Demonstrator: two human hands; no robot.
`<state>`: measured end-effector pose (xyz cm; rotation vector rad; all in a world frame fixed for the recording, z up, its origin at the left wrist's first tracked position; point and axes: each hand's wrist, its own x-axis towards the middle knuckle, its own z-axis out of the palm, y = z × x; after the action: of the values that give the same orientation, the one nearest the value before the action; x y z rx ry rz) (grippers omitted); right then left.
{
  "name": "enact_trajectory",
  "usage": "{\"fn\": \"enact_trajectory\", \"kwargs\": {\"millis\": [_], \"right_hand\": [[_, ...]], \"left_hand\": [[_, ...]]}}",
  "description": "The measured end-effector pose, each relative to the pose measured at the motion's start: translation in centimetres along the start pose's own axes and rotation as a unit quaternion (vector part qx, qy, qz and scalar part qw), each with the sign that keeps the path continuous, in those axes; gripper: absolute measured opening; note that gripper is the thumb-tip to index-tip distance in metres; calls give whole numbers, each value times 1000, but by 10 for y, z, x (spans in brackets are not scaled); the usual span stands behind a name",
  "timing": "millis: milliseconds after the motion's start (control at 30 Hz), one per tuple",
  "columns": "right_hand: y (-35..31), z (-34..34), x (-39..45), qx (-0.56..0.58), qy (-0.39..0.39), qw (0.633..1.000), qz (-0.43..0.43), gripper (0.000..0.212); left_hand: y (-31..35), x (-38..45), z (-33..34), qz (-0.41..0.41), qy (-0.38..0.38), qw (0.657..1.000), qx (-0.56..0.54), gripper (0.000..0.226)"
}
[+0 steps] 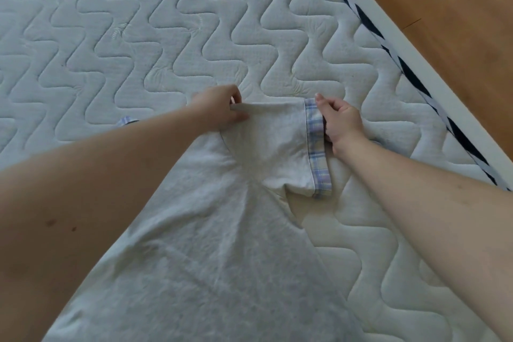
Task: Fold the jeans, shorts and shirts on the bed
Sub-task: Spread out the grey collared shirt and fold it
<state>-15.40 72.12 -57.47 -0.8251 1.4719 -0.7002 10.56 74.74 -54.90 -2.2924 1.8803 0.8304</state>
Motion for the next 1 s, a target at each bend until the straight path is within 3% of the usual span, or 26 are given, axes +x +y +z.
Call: {"fn": "enact_trajectory", "kwargs": {"millis": [167,300,400,500,600,667,833,933,1000], "right_hand": [[2,0,2,-20,-7,1000,-10,22],[-5,2,1,-98,-6,994,-44,31],[-8,-4,-19,-341,13,937,-78,50],[5,-17,-63,-440,9,898,27,74],[24,-20,-101,-482,-60,871,78,66],[27,-20,-110,-520,-70,850,48,54],[14,-30,-102,-508,-15,860,-40,45],[20,-33,-104,-533,-28,846,-22,47],[25,-33,-109,-474,-67,878,21,45]], "left_hand": [[-15,-6,-17,2,-66,989,134,39],[-21,-15,-25,-16,-69,969,236,37],[-26,-20,-18,-24,-30,983,177,34],[-29,-23,-1,-11,36,993,110,31],[-31,-27,8,-34,82,994,64,31],[-33,-28,12,-37,99,993,54,31],[-34,-31,9,-45,125,991,10,26],[-32,-33,6,-51,106,993,8,28],[-30,-33,4,-59,87,994,0,28]]}}
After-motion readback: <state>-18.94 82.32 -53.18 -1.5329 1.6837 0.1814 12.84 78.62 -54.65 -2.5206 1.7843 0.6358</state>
